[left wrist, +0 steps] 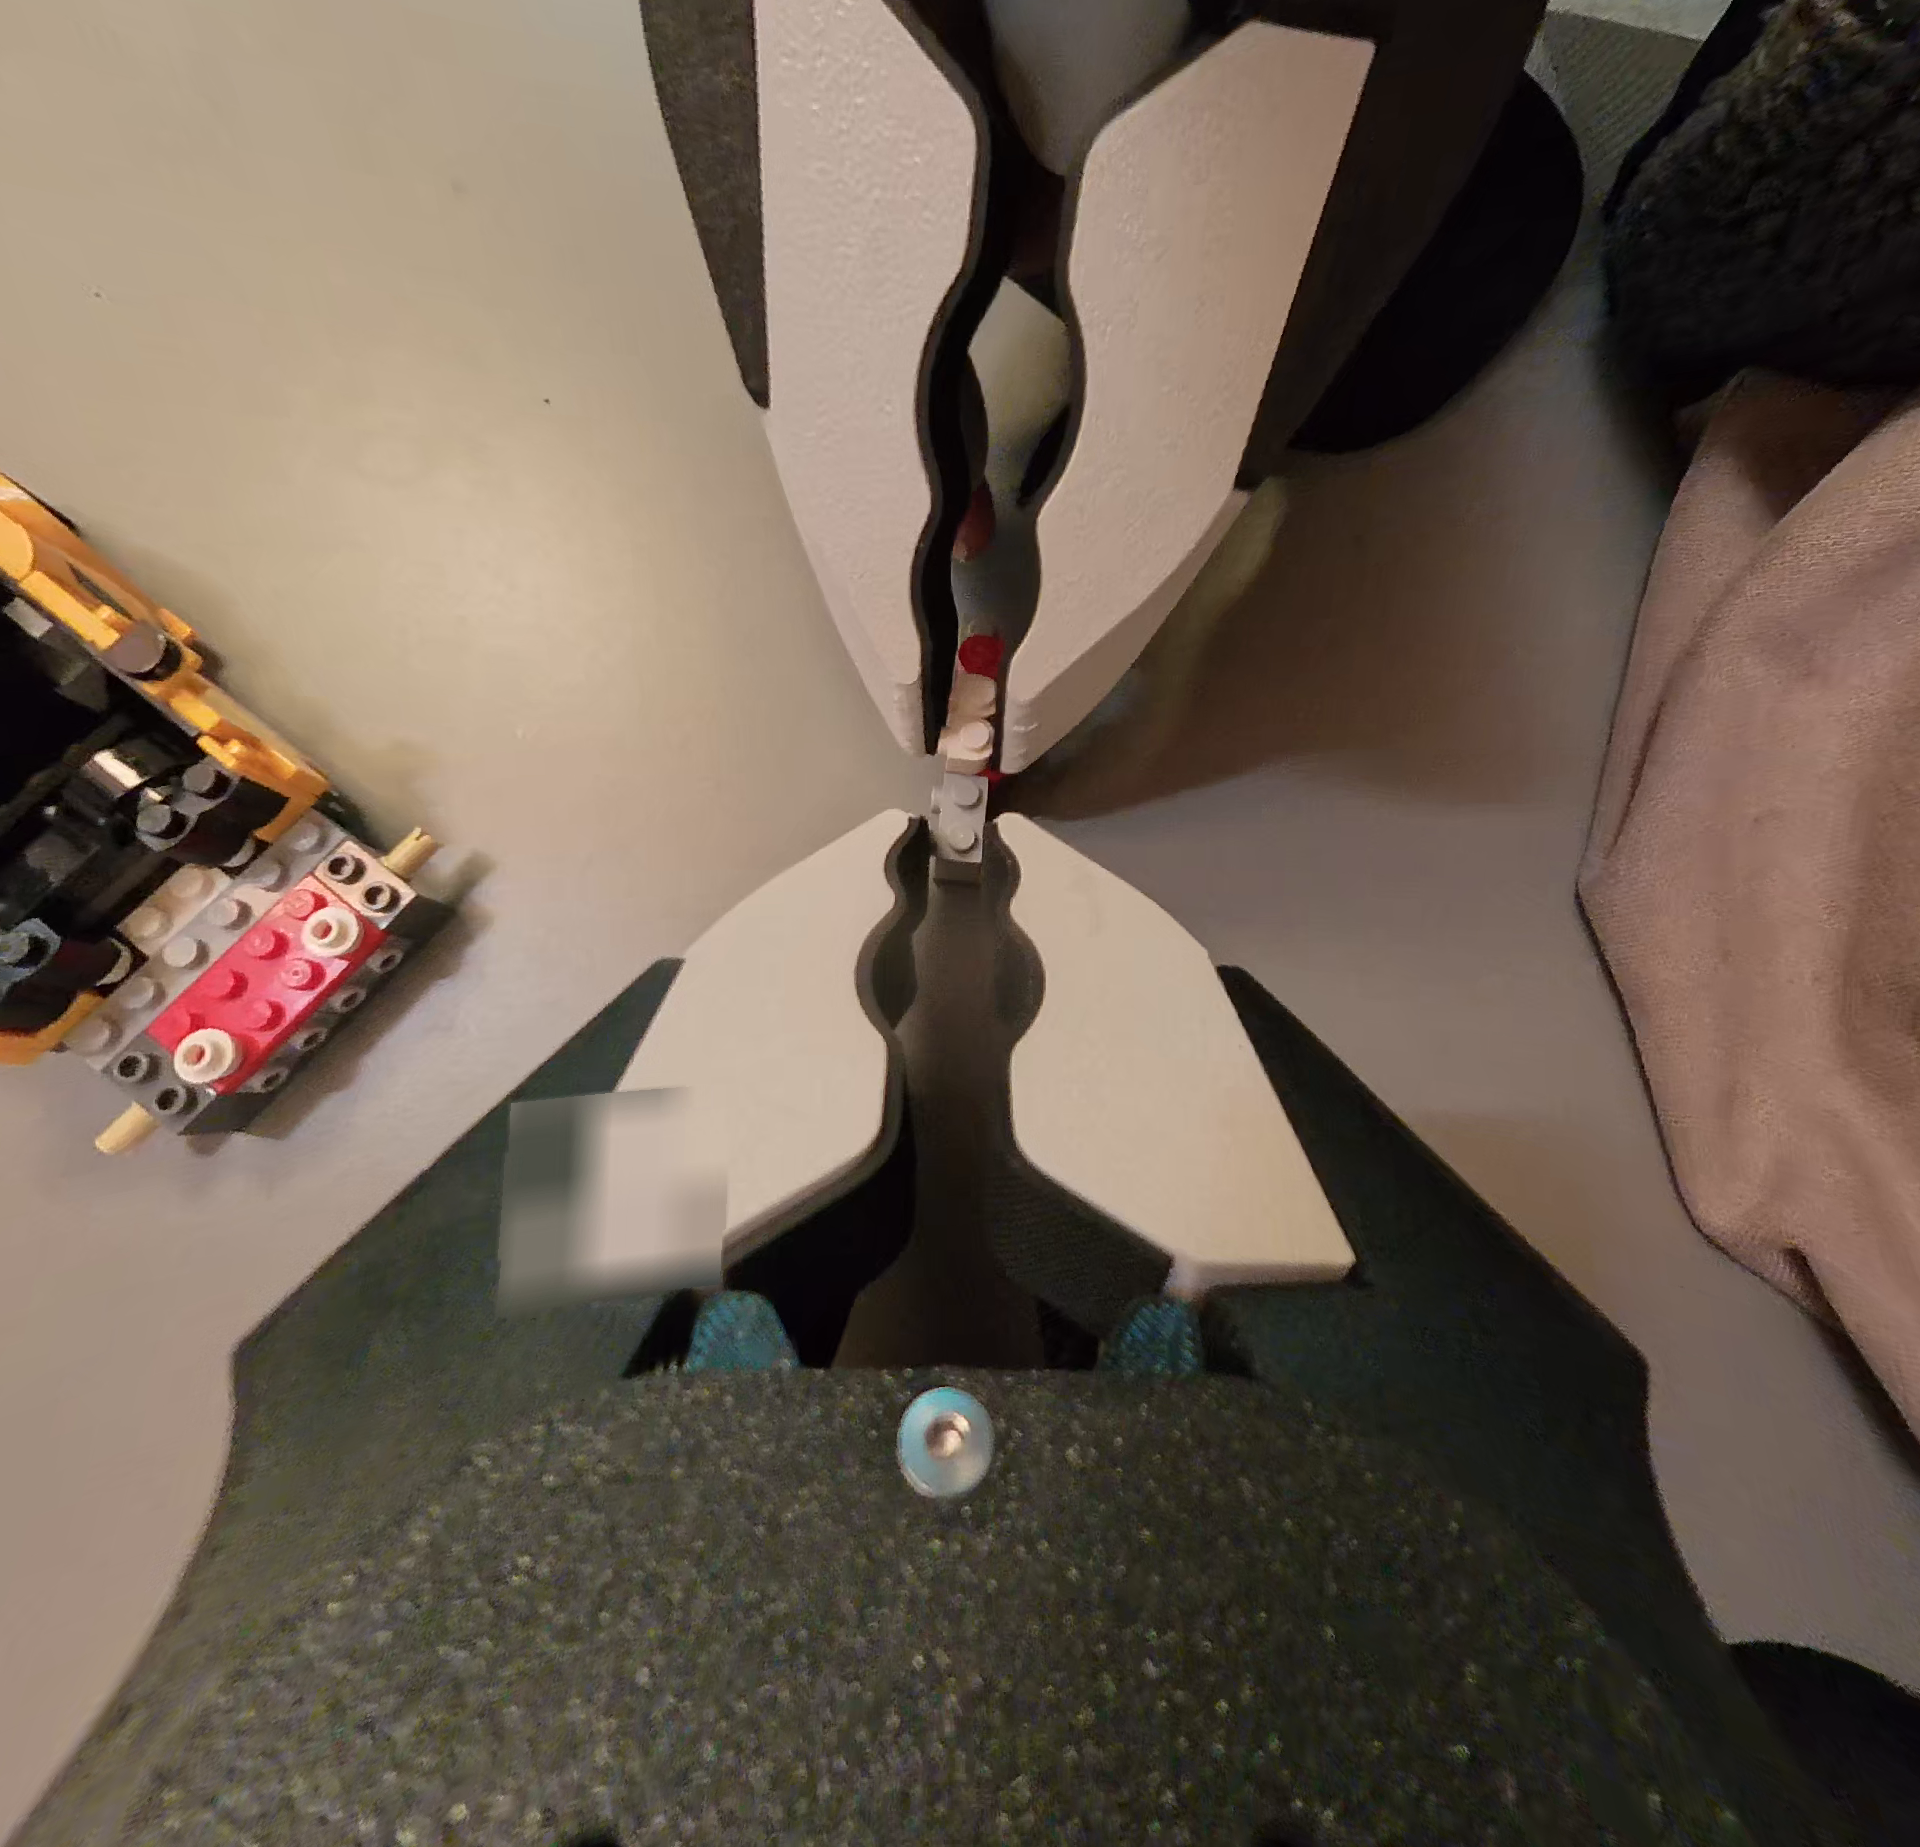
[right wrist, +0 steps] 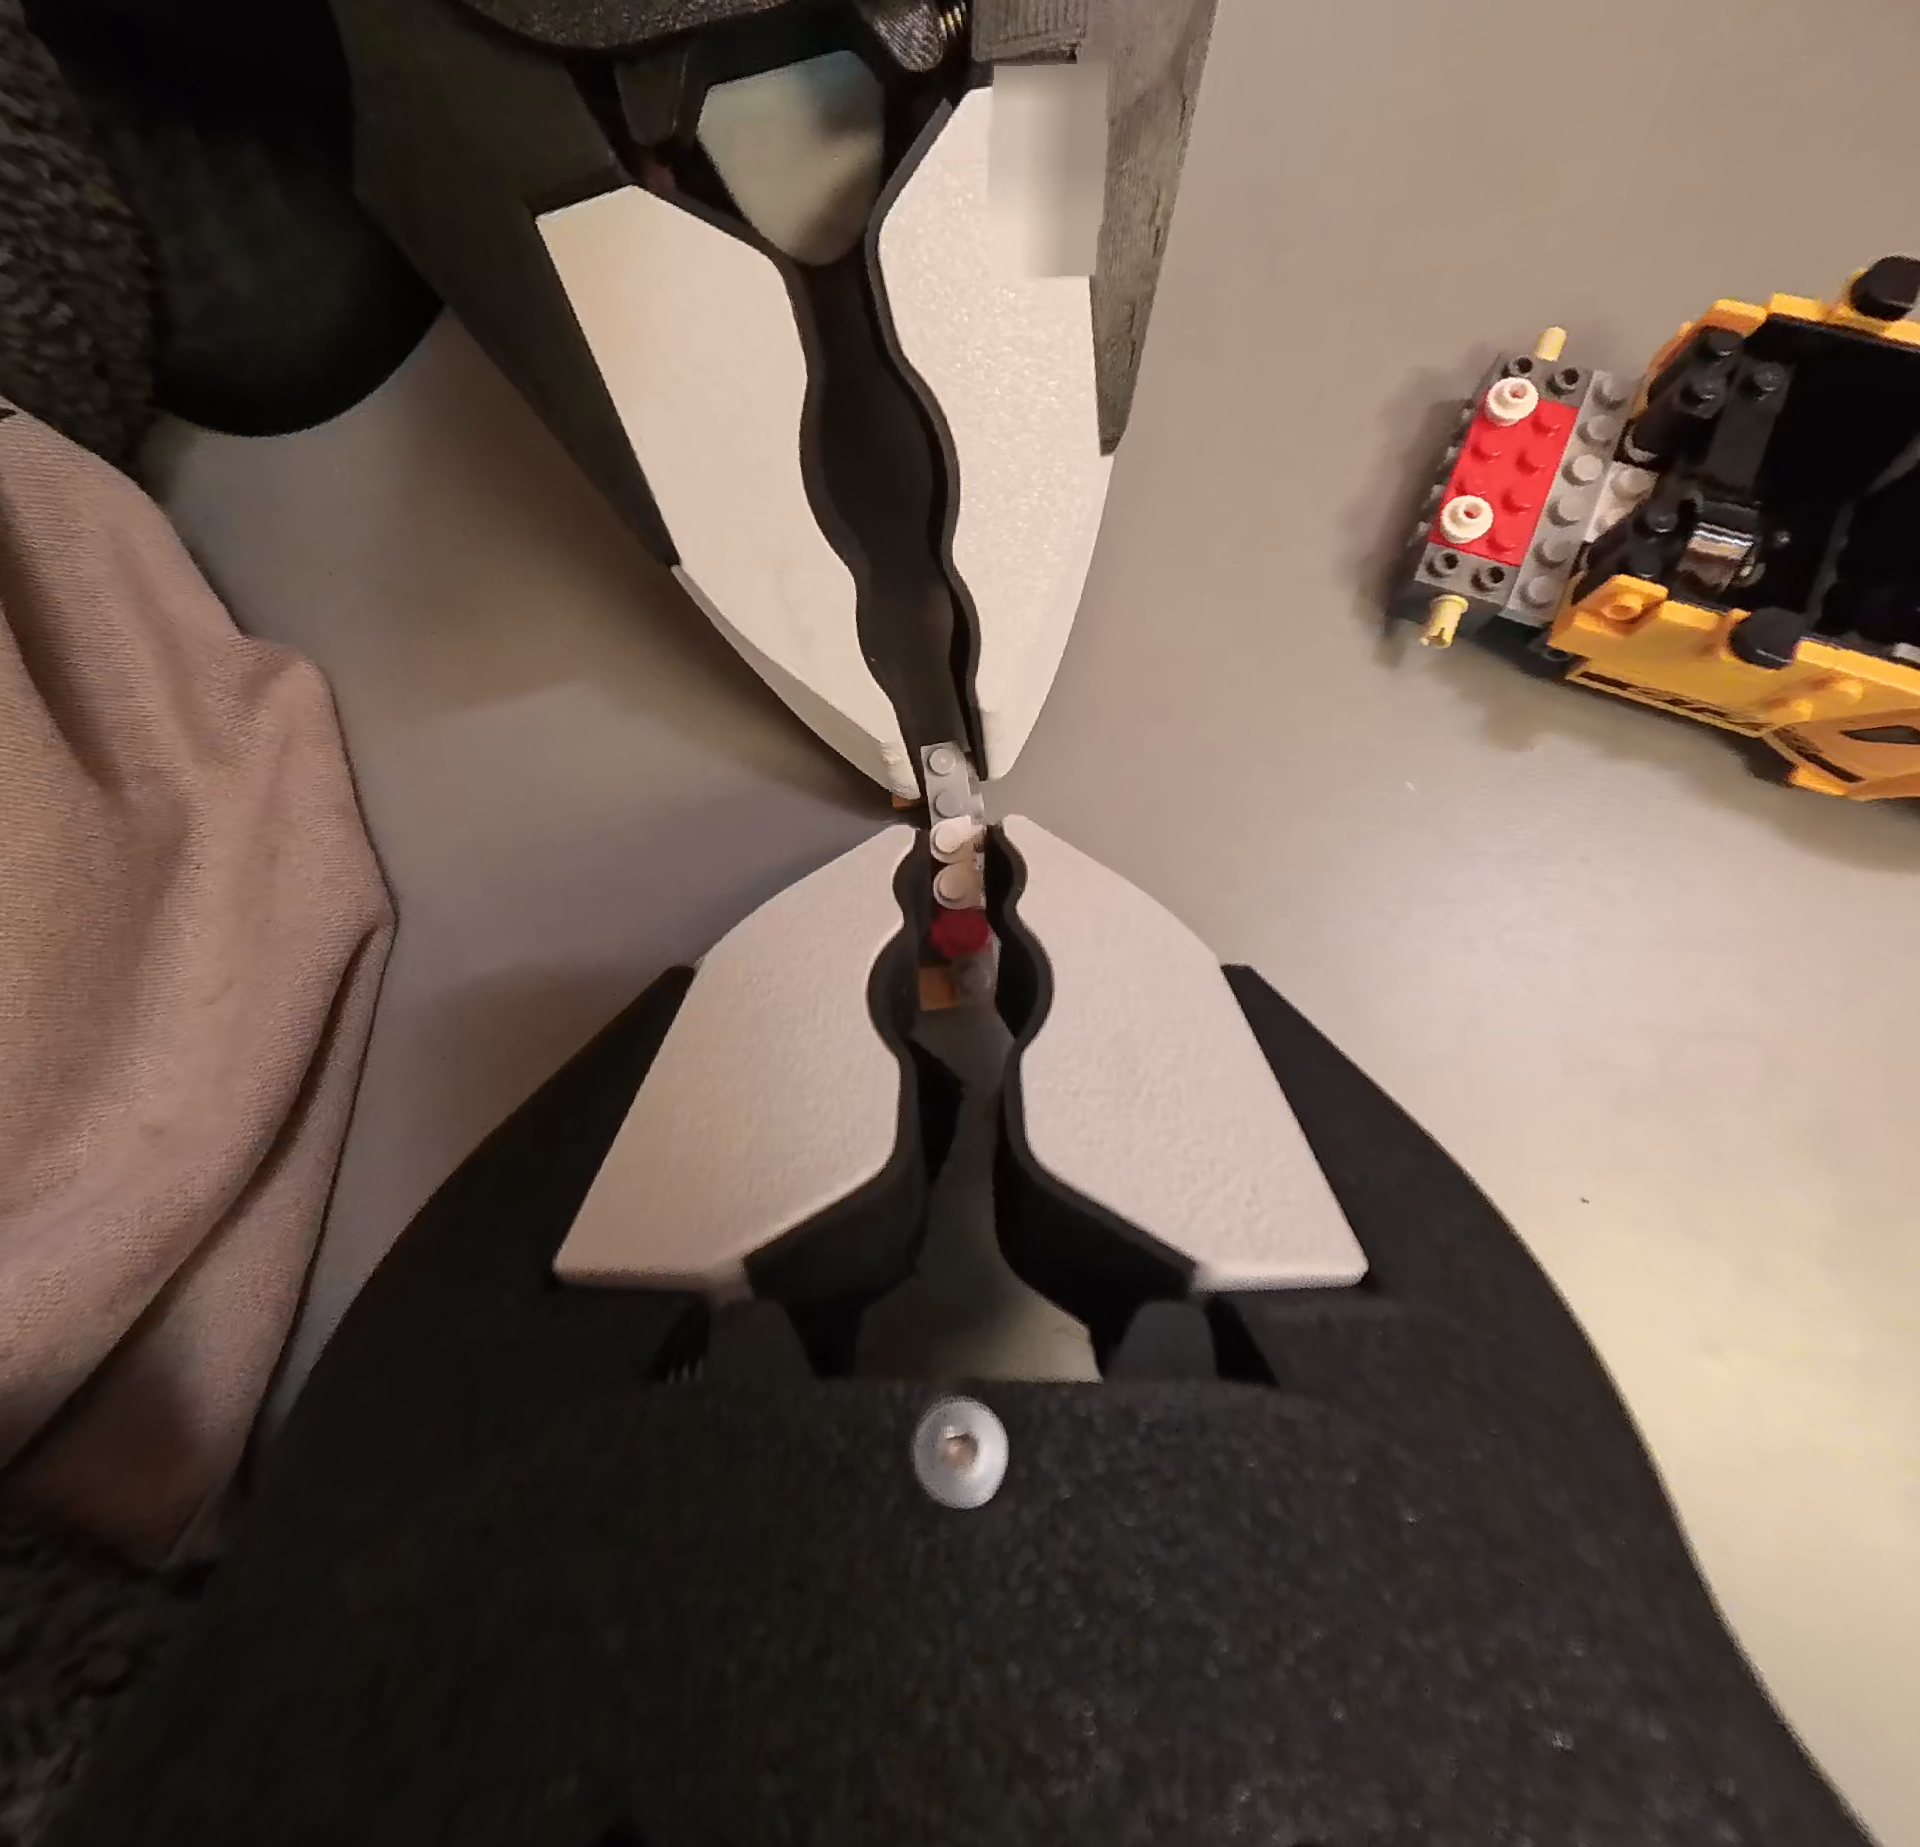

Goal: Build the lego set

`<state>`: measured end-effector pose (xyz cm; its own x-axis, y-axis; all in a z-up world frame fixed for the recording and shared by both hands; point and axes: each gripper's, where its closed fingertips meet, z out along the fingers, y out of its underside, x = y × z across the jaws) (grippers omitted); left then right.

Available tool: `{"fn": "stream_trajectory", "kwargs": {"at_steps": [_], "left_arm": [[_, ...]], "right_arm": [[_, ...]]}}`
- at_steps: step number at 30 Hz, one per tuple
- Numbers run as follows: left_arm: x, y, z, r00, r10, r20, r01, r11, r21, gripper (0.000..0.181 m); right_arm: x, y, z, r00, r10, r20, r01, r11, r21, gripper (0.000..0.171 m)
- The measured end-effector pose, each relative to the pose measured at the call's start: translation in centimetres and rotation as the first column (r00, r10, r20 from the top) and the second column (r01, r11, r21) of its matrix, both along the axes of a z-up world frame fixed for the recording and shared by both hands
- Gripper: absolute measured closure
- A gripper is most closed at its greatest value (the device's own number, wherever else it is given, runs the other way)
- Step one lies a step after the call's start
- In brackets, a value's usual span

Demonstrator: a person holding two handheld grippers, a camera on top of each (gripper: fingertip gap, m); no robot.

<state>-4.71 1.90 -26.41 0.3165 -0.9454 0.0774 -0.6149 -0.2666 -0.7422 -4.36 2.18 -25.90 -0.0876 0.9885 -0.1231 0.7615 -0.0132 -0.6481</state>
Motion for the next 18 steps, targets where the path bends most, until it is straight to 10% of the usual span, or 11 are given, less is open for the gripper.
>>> {"fn": "stream_trajectory", "kwargs": {"at_steps": [18], "left_arm": [[0.04, -0.04, 0.06, 1.0, 0.01, 0.006, -0.01, 1.0, -0.012, 0.171]], "right_arm": [[0.76, 0.49, 0.1, 1.0, -0.02, -0.011, 0.021, 0.999, 0.038, 0.162]]}}
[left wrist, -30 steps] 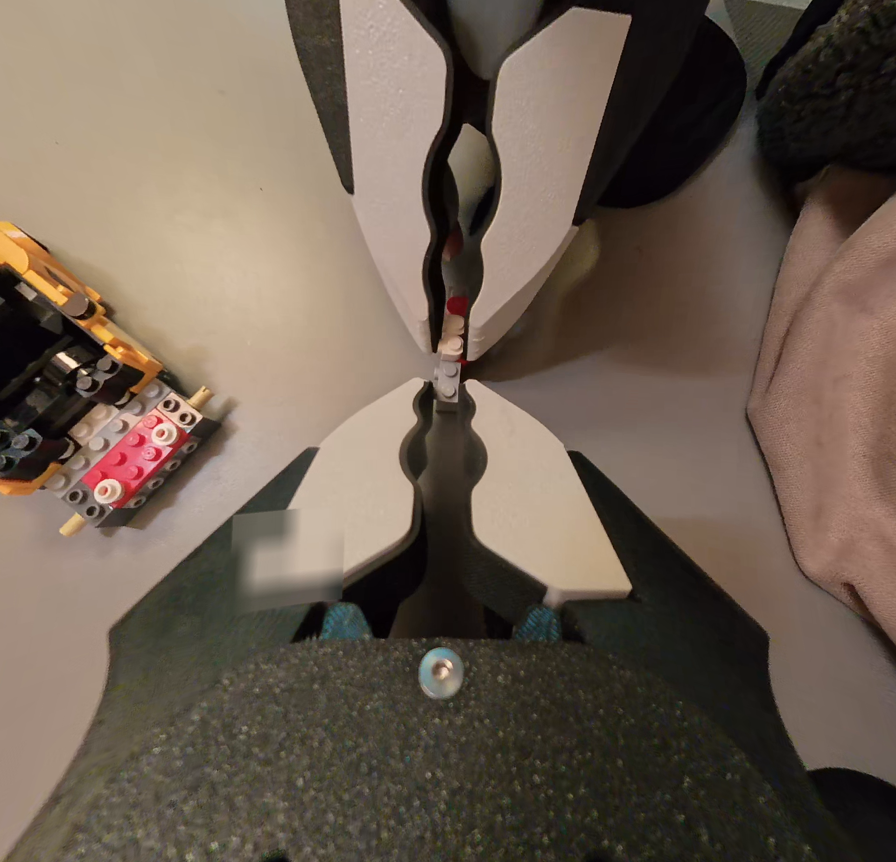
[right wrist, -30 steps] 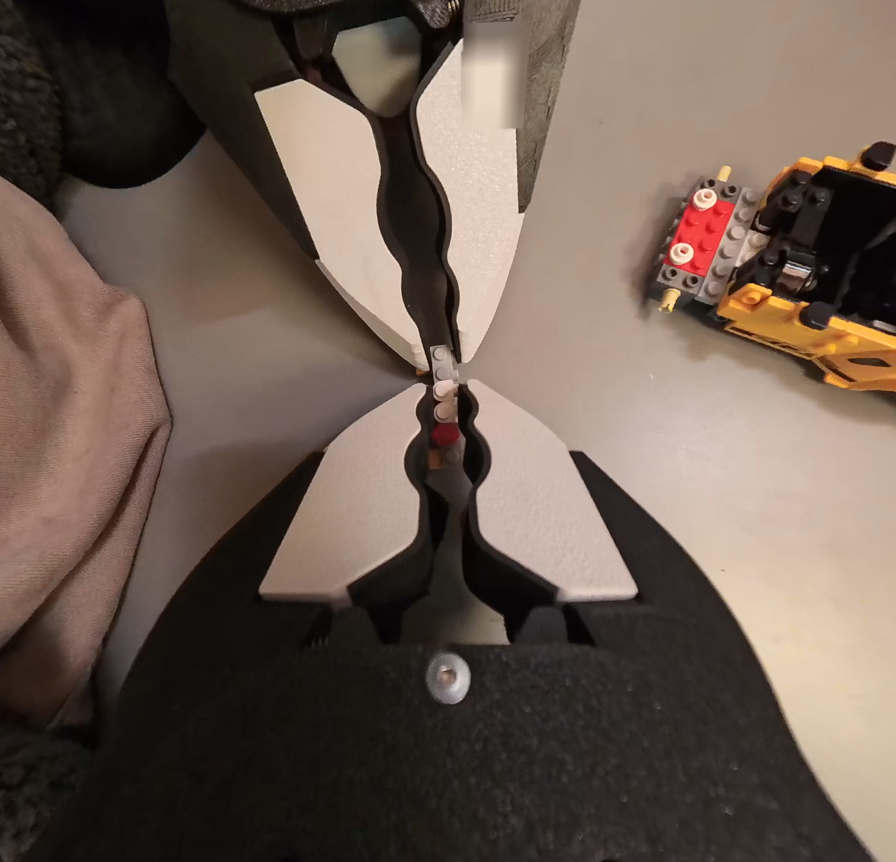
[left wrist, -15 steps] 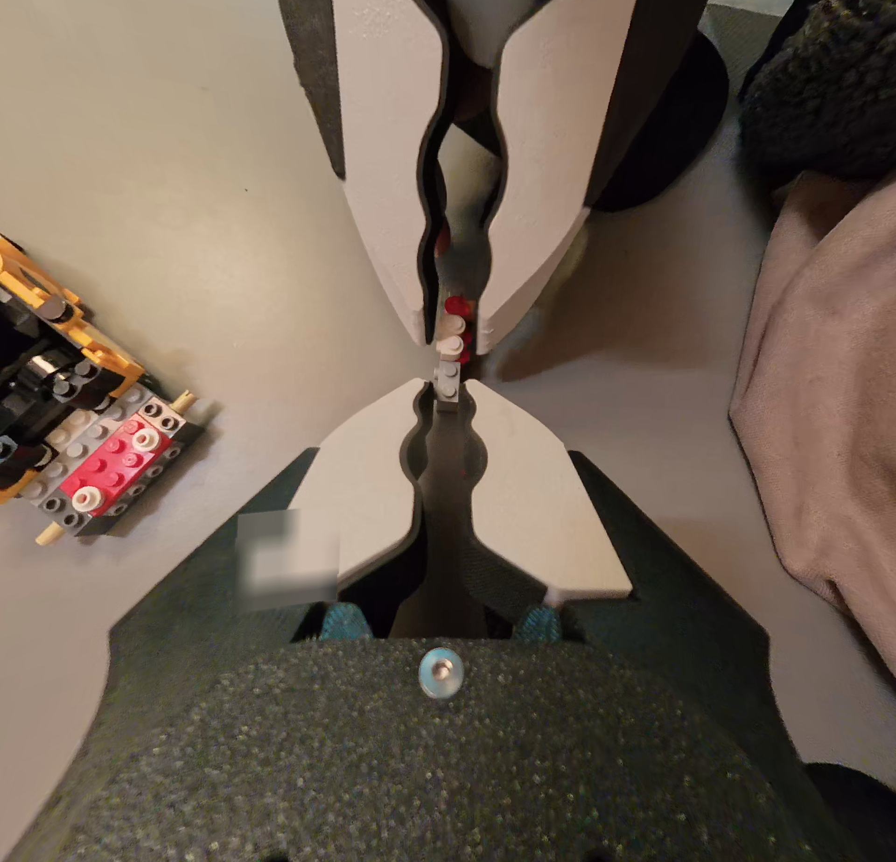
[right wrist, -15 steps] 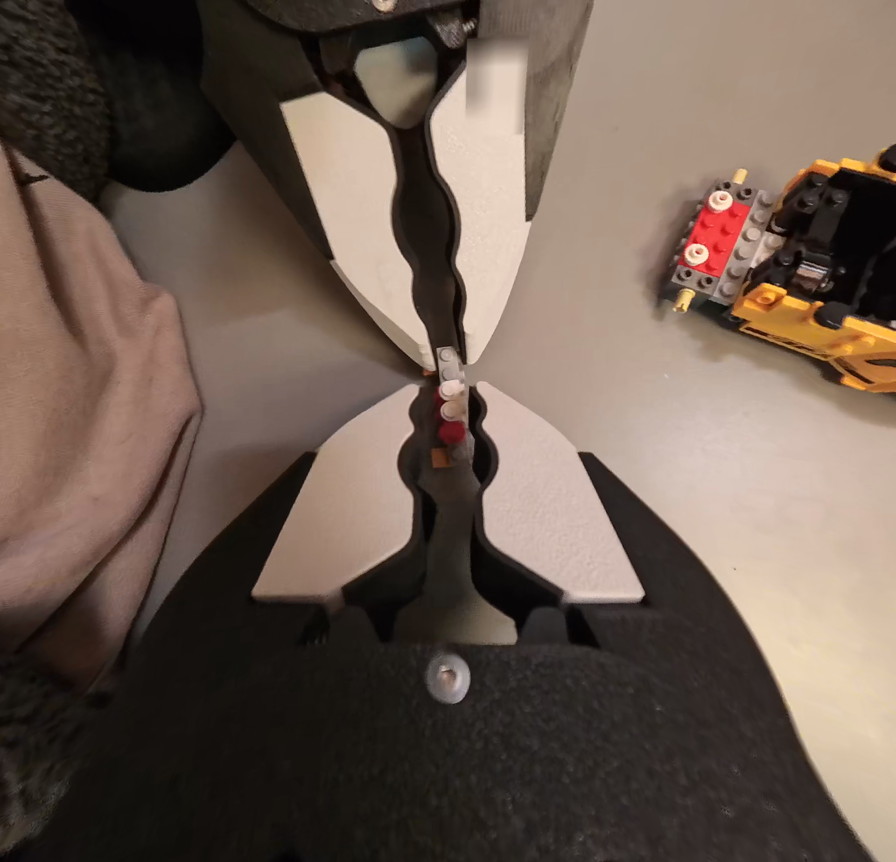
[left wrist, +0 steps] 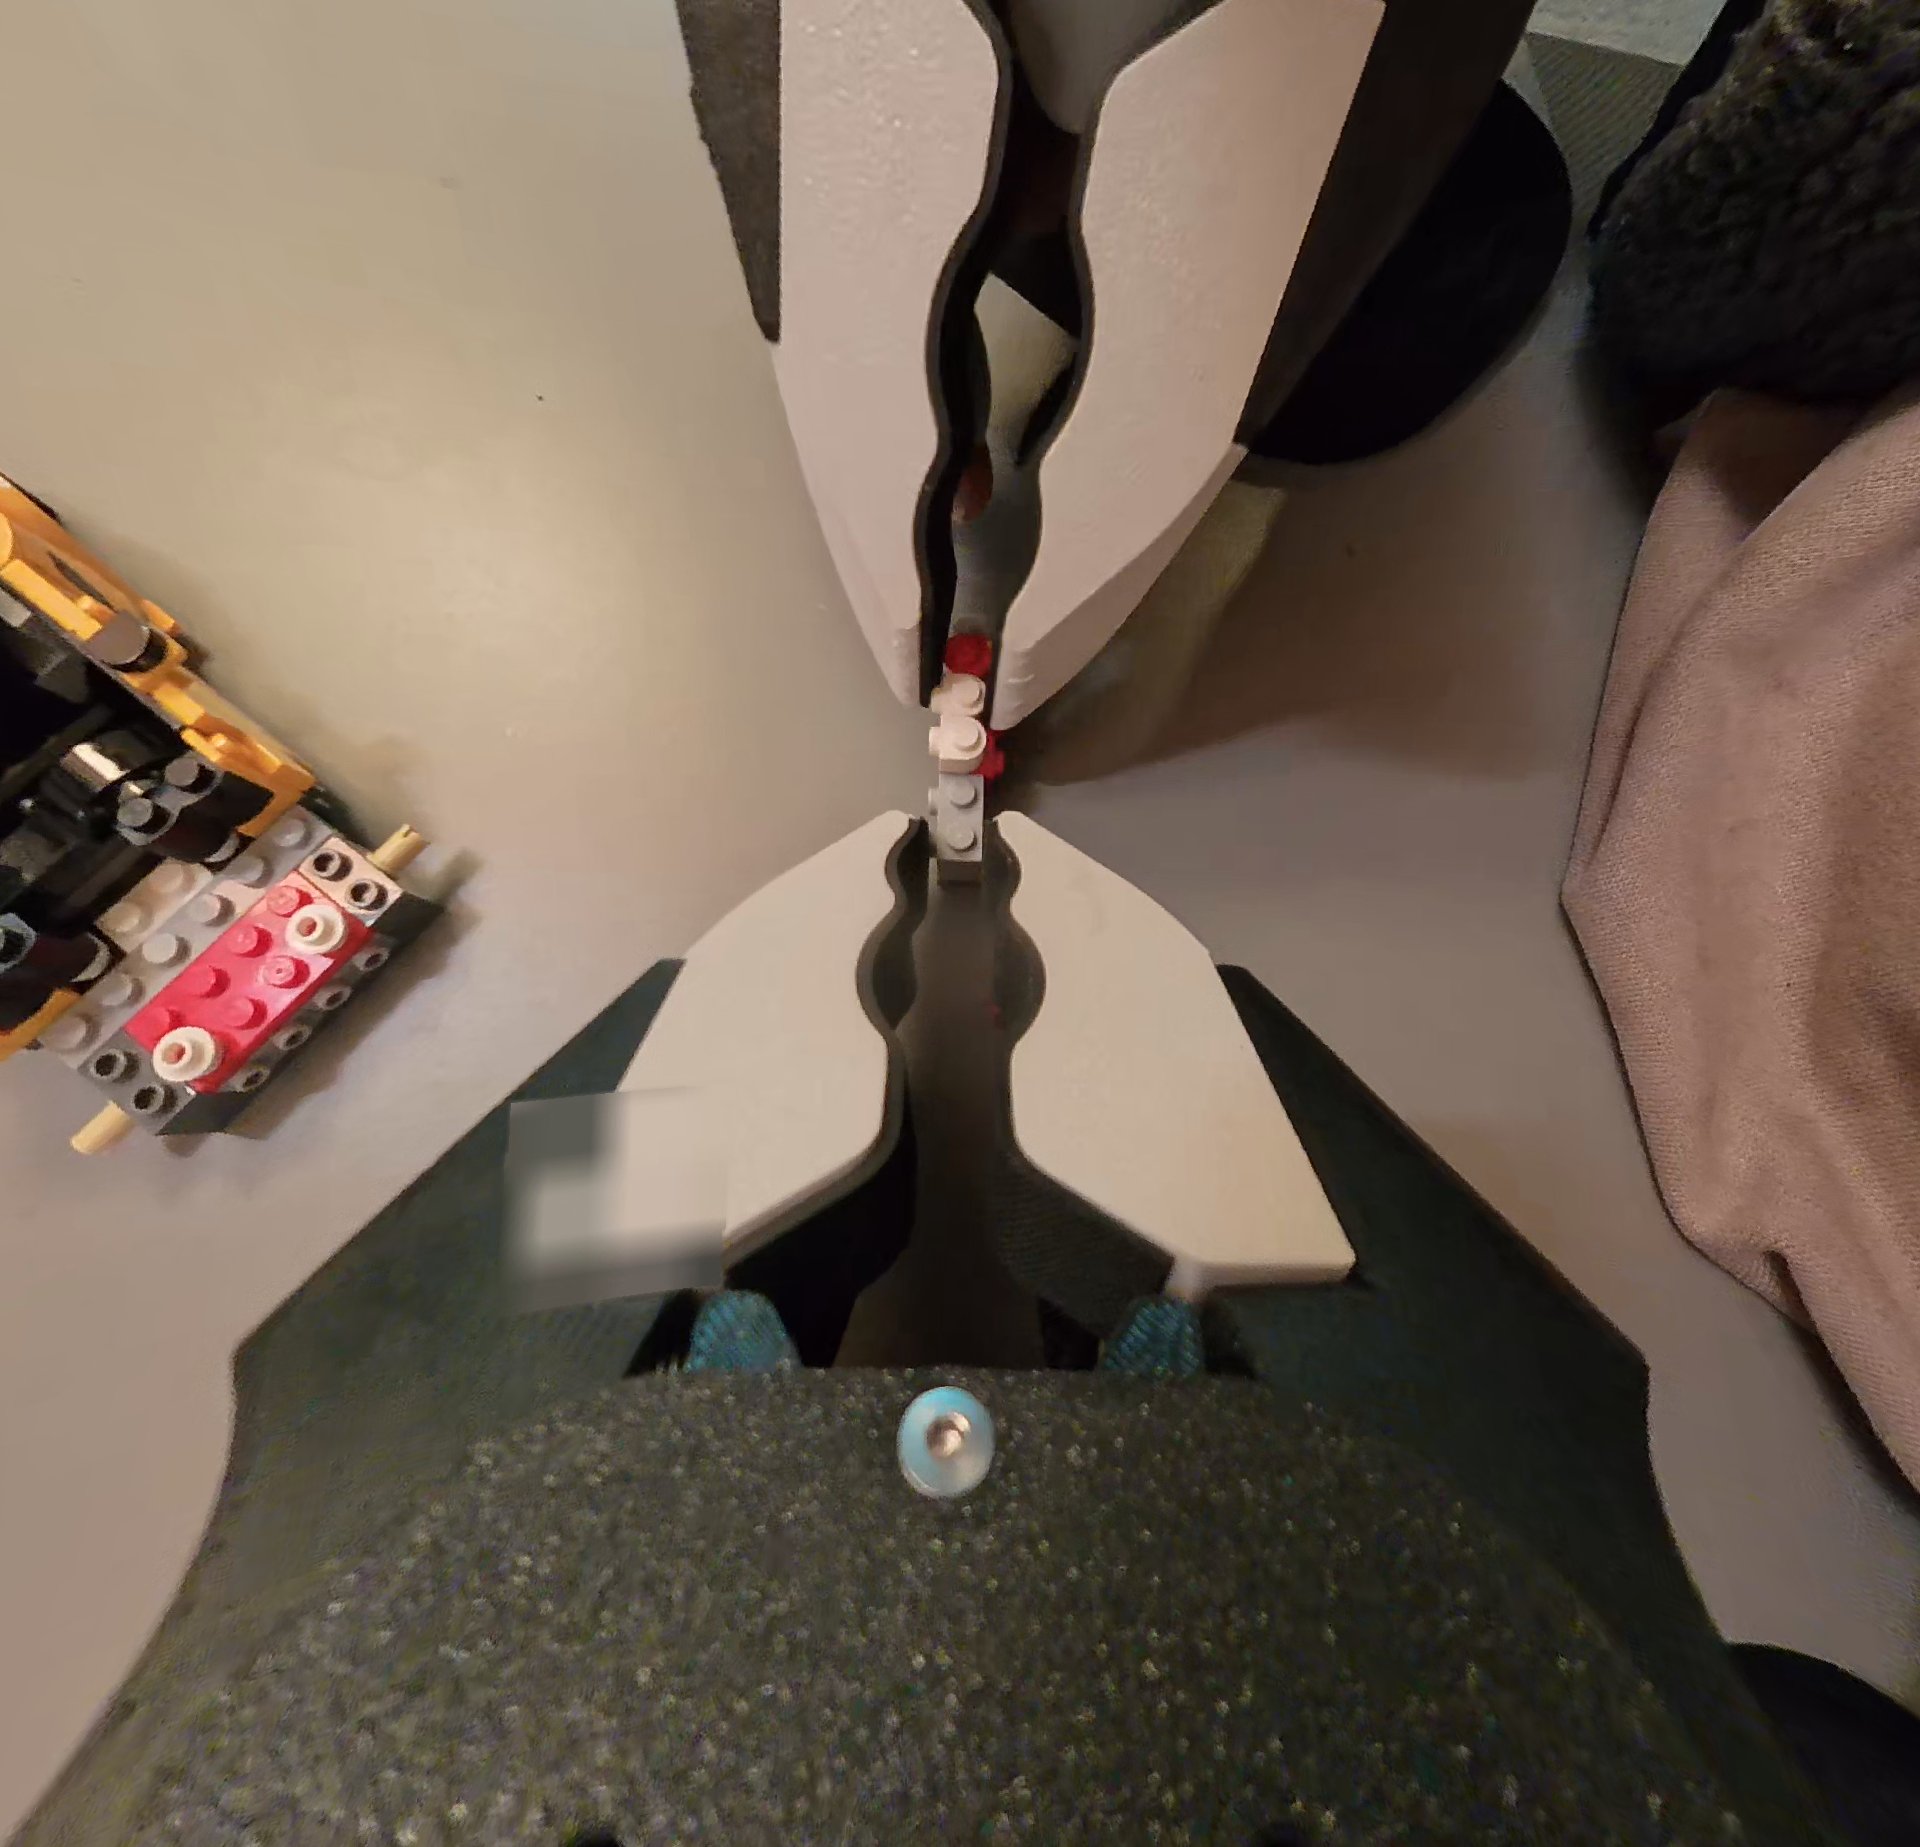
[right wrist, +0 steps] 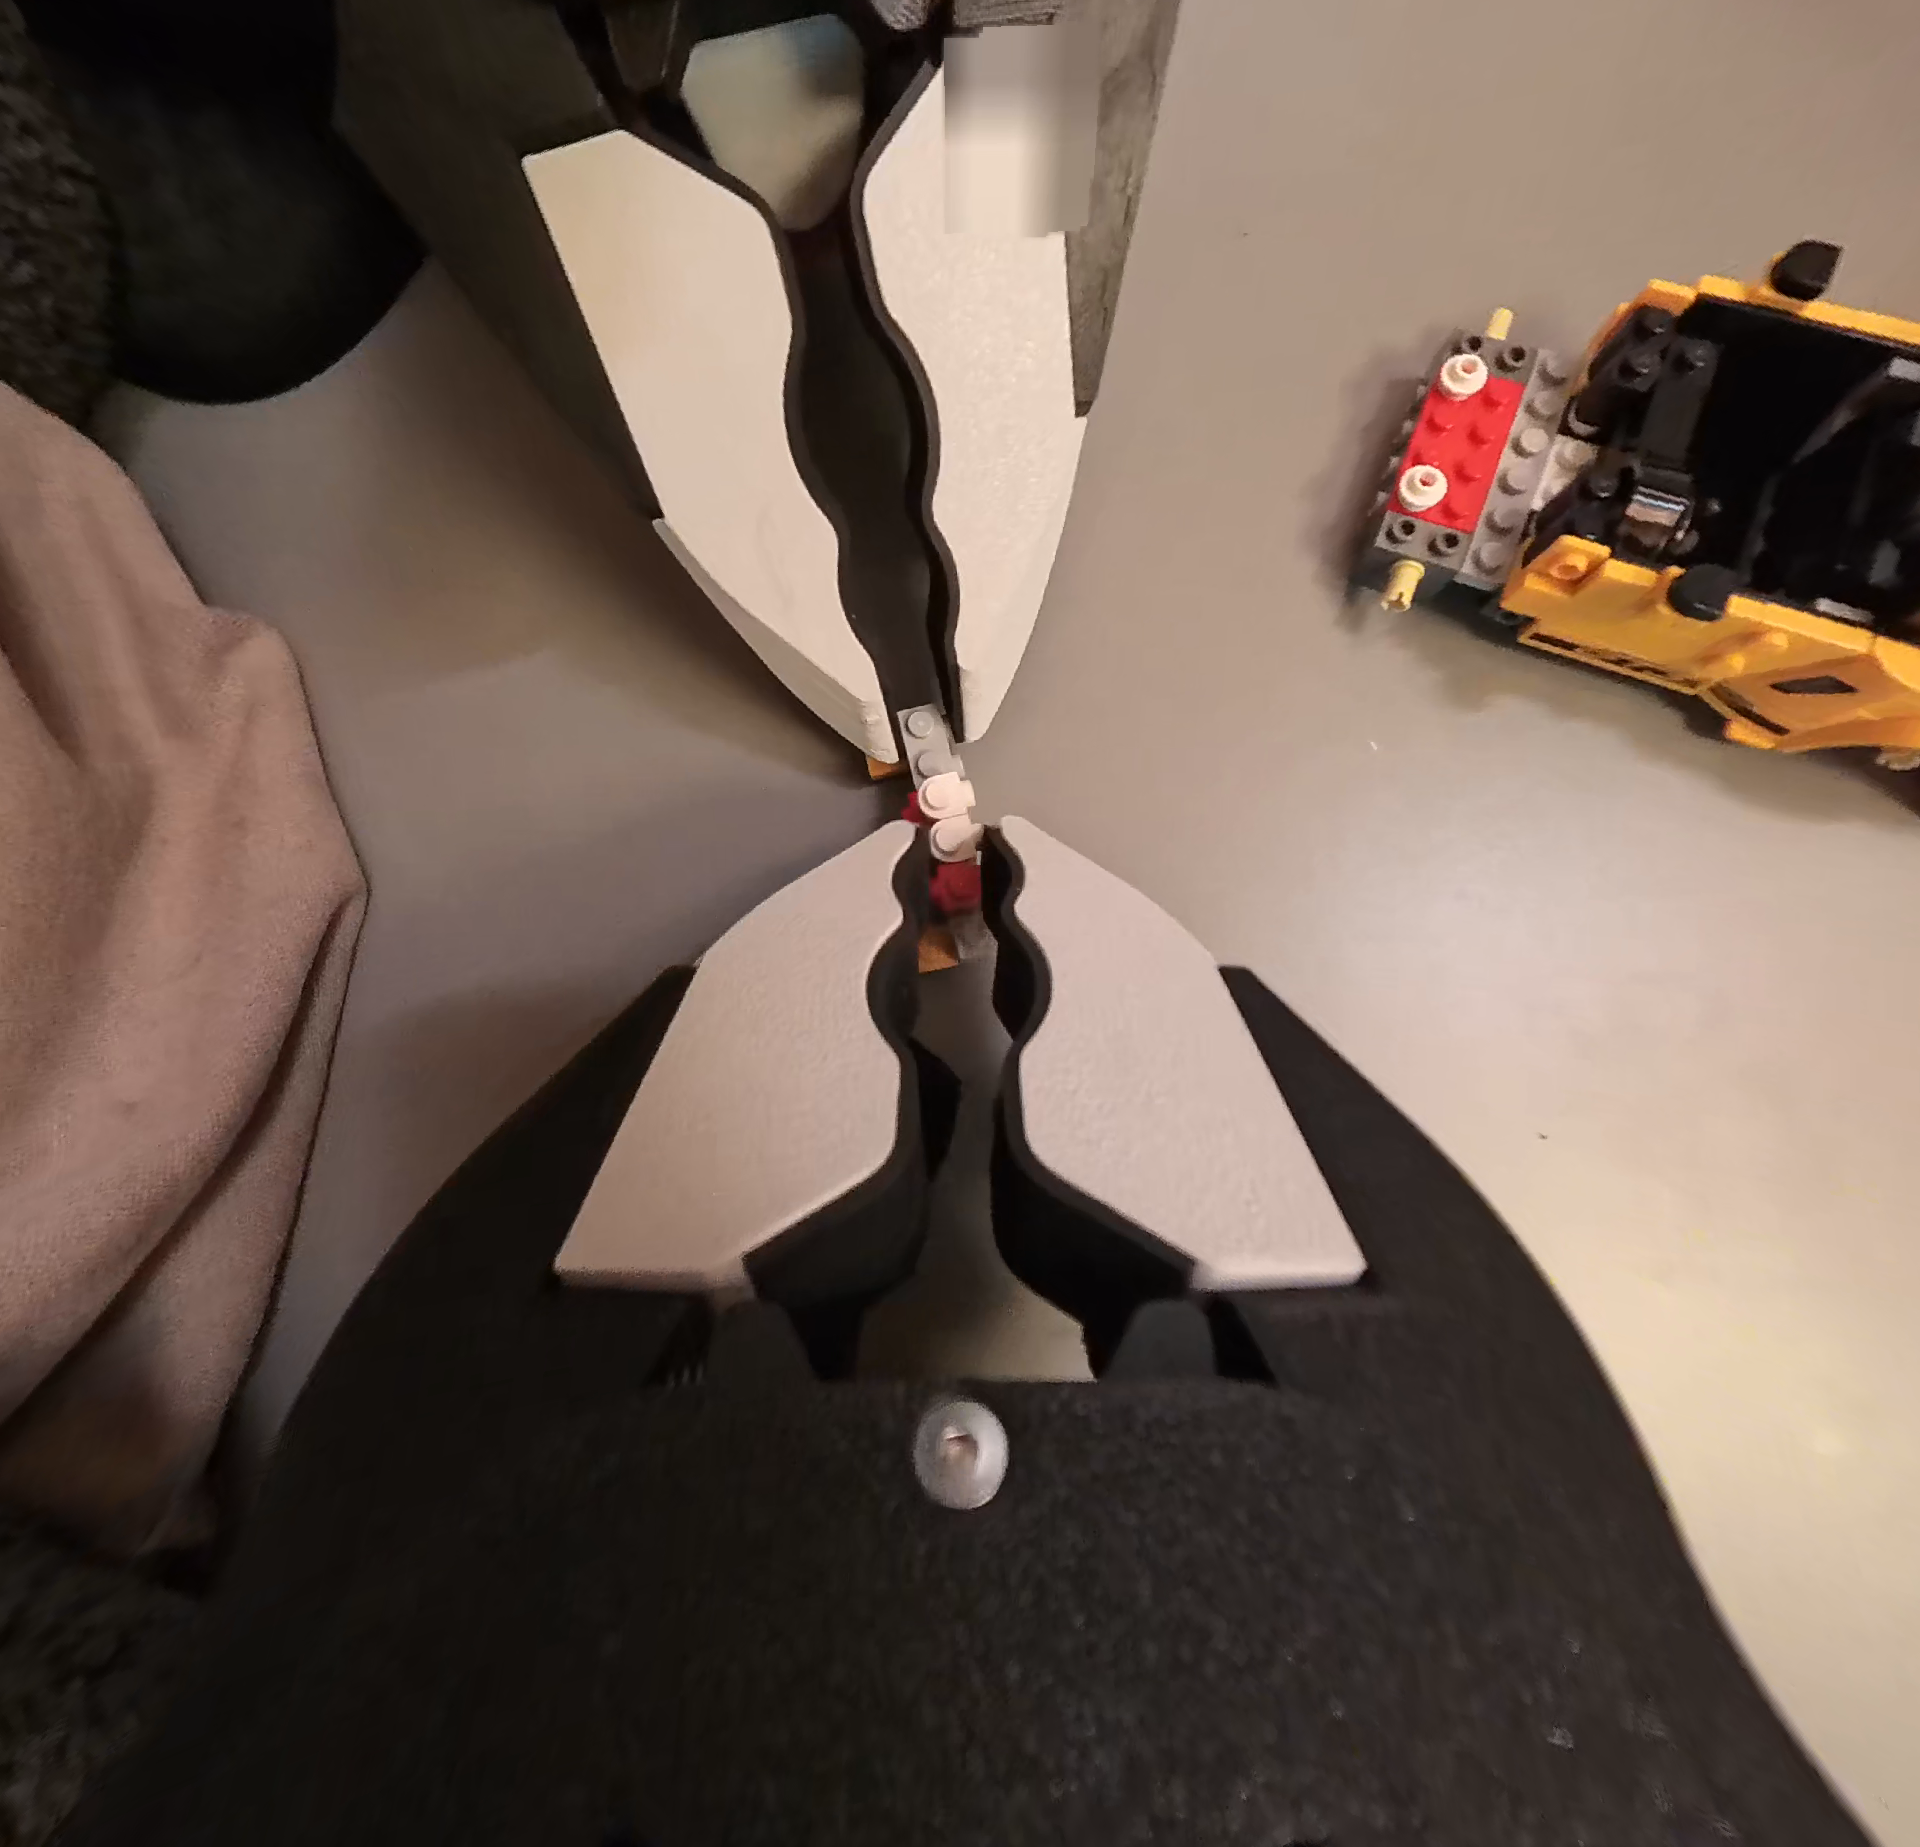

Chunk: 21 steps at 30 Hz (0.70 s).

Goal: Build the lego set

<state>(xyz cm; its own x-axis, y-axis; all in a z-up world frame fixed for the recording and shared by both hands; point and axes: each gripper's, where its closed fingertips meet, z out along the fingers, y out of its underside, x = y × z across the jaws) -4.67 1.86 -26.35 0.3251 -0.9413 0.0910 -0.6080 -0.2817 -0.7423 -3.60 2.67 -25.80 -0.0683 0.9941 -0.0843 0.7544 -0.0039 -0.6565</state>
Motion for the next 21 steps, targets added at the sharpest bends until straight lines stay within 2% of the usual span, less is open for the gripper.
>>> {"fn": "stream_trajectory", "kwargs": {"at_steps": [6, 21], "left_arm": [[0.02, -0.02, 0.0, 1.0, 0.003, -0.007, -0.003, 1.0, 0.008, 0.171], [0.05, -0.26, -0.01, 1.0, -0.016, 0.0, 0.016, 1.0, -0.004, 0.171]], "right_arm": [[0.03, 0.0, -0.02, 0.999, -0.054, 0.003, 0.054, 0.998, 0.013, 0.163], [0.07, -0.37, -0.07, 0.988, 0.155, 0.022, -0.156, 0.985, 0.069, 0.162]]}}
